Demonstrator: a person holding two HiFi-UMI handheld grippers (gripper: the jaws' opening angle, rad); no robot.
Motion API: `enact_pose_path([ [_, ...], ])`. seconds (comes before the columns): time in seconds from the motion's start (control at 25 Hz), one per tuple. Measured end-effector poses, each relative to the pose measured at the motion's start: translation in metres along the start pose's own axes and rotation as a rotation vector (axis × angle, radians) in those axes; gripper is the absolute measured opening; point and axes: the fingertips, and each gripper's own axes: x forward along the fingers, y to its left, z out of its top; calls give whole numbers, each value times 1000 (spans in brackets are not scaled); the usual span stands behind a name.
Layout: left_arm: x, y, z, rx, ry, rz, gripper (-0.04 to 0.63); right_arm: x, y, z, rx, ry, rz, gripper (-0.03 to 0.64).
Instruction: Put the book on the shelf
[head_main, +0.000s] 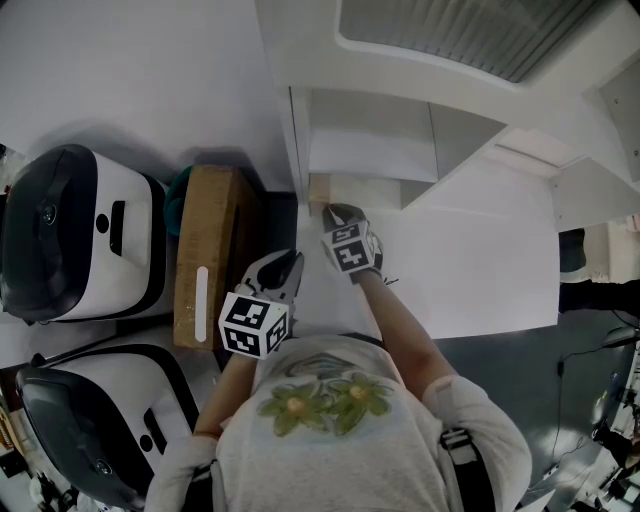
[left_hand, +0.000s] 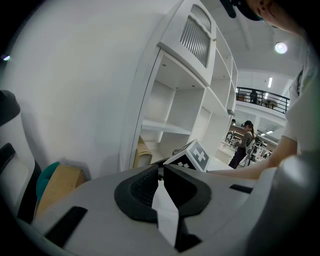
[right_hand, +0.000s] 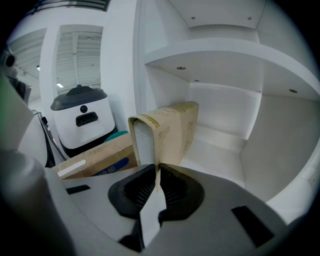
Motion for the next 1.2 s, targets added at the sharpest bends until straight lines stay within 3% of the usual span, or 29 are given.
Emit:
enact_pose_path([
  [0.92,-1,-1,-3,-2,1,-3,57,15,-14,13,64,-28,11,51],
  [1.2,-5,1,-5,-2,-6,-1,57,8,-11,-1,208,-36,43,51],
])
